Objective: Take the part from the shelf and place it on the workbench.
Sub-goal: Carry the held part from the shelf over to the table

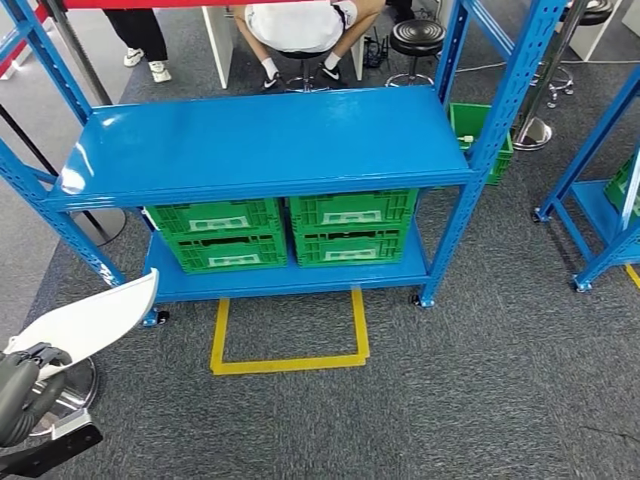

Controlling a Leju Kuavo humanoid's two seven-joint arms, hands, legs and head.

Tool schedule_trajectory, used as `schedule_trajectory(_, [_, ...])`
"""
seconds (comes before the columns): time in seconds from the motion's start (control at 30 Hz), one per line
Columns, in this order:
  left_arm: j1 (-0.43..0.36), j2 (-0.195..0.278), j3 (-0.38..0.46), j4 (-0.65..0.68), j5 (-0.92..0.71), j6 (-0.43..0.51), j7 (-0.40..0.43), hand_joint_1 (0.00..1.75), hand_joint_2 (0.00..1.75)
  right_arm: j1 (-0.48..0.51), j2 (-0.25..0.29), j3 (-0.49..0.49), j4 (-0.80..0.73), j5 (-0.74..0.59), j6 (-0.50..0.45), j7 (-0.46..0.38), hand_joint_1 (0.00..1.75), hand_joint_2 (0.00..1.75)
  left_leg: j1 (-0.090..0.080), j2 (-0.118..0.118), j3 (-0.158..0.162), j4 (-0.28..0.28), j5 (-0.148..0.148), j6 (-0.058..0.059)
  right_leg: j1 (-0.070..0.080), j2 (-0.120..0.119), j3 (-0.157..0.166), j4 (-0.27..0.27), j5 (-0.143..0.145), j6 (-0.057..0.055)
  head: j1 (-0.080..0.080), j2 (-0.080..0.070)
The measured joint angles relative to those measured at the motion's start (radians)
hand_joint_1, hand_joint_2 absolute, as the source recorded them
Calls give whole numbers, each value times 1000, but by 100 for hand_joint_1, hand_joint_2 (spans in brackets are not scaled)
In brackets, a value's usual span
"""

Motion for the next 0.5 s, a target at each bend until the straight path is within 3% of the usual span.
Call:
schedule_trajectory(0.03, [0, 0, -1, 0, 0, 0, 0, 175, 175, 1, 0, 0, 0, 0, 0, 1, 0, 175, 2, 3, -25, 72, -41, -6, 0, -6, -7, 1, 6, 0, -2, 0])
schedule_trajectory(0.07, [0, 0, -3, 0, 0, 0, 0, 175, 175, 2, 0, 0, 0, 0, 2, 2, 0, 175, 4, 5, -41, 128, -64, -11, 0, -10, -13, 2, 11, 1, -2, 0])
schedule_trajectory(0.1, [0, 0, -4, 0, 0, 0, -1, 175, 175, 3, 0, 1, 0, 0, 4, 3, 0, 175, 6, 5, -42, 154, -66, -14, 0, -13, -19, 4, 16, 3, -2, 0])
schedule_trajectory(0.13, [0, 0, -5, 0, -1, 0, -1, 175, 175, 2, 0, 2, 0, 0, 6, 4, 0, 175, 8, 6, -22, 137, -48, -17, -1, -15, -25, 6, 20, 5, -2, 0])
schedule_trajectory(0.23, [-2, 0, -7, 0, -2, 0, -3, 175, 175, 1, 0, 7, 0, 0, 11, 5, 0, 175, 11, 18, 108, -56, 28, -19, -2, -18, -35, 15, 23, 15, -4, 0])
schedule_trajectory(0.3, [-5, 0, -8, 0, -2, 0, -4, 175, 175, 0, -1, 12, 0, 1, 9, 0, 0, 175, 10, 26, 146, -126, 33, -8, 4, -19, -42, 24, 23, 25, -6, 0])
schedule_trajectory(0.4, [-7, 0, -10, 0, -3, 0, -4, 175, 175, 0, -1, 17, 0, 1, 7, -4, 0, 175, 10, 23, 138, -130, 30, 23, 3, -19, -53, 35, 19, 41, -4, 0])
schedule_trajectory(0.43, [-7, 0, -10, 0, -3, 0, -4, 175, 175, 0, -1, 18, 0, 1, 6, -4, 0, 175, 10, 23, 136, -130, 32, 31, 2, -18, -65, 58, 3, 47, -1, 0])
schedule_trajectory(0.5, [-8, 0, -13, 0, -3, 0, -5, 175, 175, 0, -1, 20, 0, 1, 6, -5, 0, 175, 10, 22, 131, -131, 36, 43, 2, -14, -116, 169, -59, 54, 4, 0])
